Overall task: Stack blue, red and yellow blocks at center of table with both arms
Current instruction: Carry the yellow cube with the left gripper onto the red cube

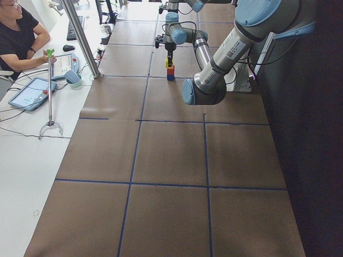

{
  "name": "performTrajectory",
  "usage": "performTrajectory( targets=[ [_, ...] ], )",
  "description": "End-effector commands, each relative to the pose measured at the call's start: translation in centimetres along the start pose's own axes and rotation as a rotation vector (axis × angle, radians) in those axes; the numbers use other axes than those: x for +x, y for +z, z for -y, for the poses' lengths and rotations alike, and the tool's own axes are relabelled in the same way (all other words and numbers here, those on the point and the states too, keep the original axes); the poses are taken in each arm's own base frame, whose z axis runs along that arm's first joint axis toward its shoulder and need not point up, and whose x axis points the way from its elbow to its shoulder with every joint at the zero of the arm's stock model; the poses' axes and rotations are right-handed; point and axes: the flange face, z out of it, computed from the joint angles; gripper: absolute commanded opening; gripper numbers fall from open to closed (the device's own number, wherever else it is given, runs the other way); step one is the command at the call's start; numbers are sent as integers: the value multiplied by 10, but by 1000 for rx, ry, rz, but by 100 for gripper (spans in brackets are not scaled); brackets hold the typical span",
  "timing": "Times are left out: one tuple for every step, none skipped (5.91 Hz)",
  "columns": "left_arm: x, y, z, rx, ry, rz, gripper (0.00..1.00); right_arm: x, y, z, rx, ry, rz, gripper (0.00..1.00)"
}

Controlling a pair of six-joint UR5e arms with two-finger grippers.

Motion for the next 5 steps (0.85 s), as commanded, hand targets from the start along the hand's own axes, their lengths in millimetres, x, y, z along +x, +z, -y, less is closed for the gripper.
performTrajectory(
  targets=[
    [1,1,-2,-2,55,0,3,-1,0,0,0,-1,1,100],
    [3,0,-2,-2,61,-1,3,-1,0,0,0,-1,1,100],
    [4,1,-5,-5,64,-2,3,-1,0,-1,-1,-2,1,100],
    [5,1,-7,-7,67,-3,3,-2,0,-1,0,-3,2,100],
    [6,2,-9,-9,69,-3,3,-1,0,-1,-1,-2,1,100]
  ],
)
